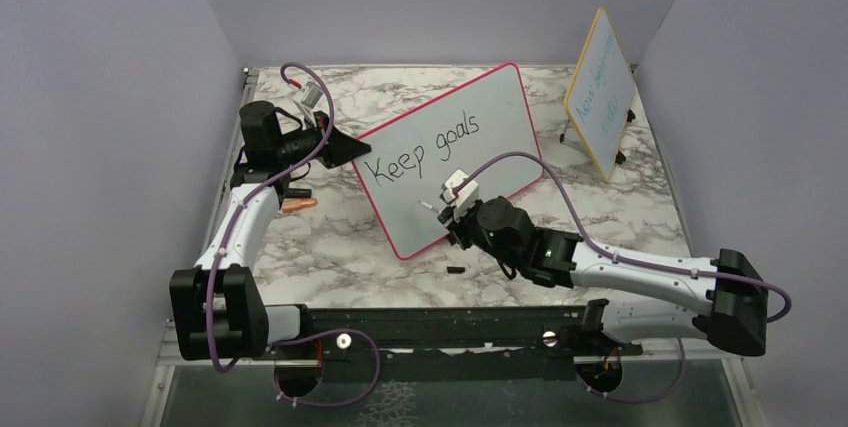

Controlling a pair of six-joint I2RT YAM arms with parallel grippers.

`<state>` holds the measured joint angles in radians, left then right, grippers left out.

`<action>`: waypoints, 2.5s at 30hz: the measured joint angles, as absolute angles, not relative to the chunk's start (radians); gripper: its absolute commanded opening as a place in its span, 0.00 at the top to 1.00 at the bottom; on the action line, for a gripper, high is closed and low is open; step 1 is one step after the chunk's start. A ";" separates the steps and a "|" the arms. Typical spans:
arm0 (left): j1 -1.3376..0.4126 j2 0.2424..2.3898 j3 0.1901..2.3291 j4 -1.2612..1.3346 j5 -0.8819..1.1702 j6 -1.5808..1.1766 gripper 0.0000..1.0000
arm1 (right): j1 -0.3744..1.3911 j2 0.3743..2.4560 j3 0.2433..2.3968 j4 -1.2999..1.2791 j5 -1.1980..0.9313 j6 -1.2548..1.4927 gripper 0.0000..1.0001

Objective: Write a sentence on the whiteboard

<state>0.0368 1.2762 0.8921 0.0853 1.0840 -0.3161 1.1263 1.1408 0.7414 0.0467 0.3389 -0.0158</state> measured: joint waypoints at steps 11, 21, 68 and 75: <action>0.037 1.276 0.892 0.085 1.084 -0.316 1.00 | 1.148 1.221 0.760 0.109 0.358 -0.020 0.99; 0.037 1.276 0.892 0.085 1.084 -0.316 1.00 | 1.151 1.277 0.786 0.142 0.362 -0.027 1.00; 0.035 1.277 0.892 0.086 1.084 -0.310 1.00 | 1.157 1.291 0.801 0.094 0.362 -0.023 0.99; 0.035 1.277 0.892 0.086 1.084 -0.310 1.00 | 1.157 1.301 0.801 0.077 0.374 -0.015 1.00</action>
